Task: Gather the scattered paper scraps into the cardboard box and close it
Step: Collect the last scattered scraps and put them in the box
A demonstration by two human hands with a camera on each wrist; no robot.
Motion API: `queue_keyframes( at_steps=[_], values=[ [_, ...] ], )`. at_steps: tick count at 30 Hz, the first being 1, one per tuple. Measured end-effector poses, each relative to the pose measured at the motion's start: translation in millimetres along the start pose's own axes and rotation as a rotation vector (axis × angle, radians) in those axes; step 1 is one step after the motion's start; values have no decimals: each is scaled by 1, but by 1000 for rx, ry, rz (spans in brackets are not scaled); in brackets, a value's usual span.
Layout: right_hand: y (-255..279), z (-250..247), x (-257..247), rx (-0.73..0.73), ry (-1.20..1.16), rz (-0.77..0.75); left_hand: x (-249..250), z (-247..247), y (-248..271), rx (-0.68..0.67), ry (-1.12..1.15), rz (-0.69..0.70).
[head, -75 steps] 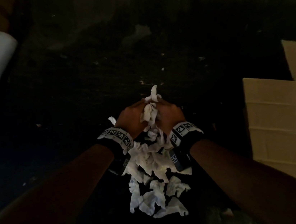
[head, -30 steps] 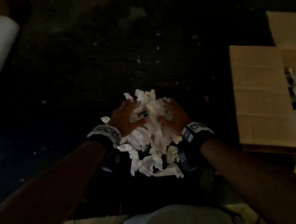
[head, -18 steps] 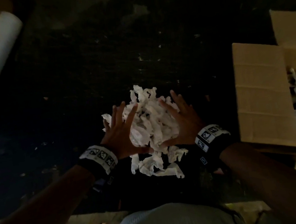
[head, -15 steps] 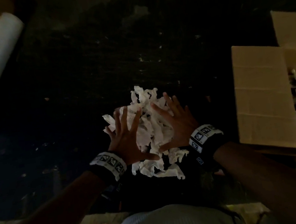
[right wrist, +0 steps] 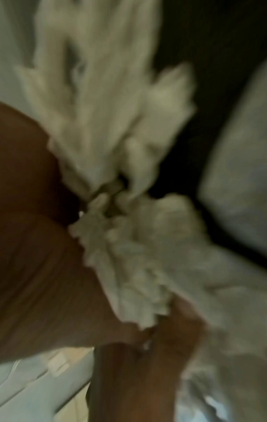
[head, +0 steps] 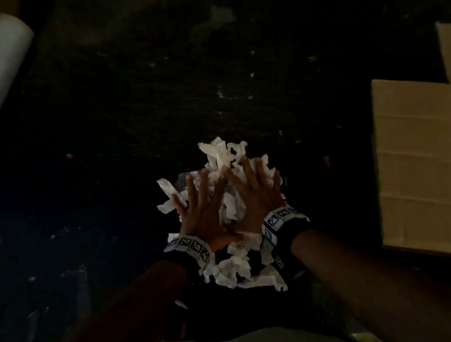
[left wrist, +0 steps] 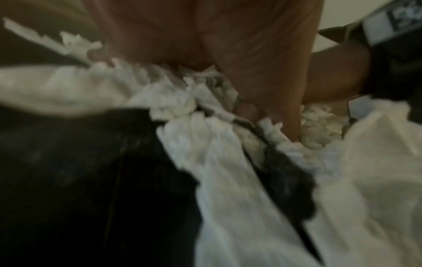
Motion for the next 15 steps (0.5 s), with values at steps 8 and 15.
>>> queue_keyframes(
  at_steps=[8,15],
  values=[
    [3,12,14,116,-6,-67,-8,10,2,166,41,67],
    [2,13,16,232,-139,-95,-5,9,6,327,273,117]
  ],
)
Point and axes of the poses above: each hand's wrist, its own y-axis away from the middle knuckle, its own z-axis out of the palm, x = y × z, the point moved 8 cm from there along -y, towards the middle knuckle, and after that the axes turned 4 degrees about -y, right-handed, at the moved point
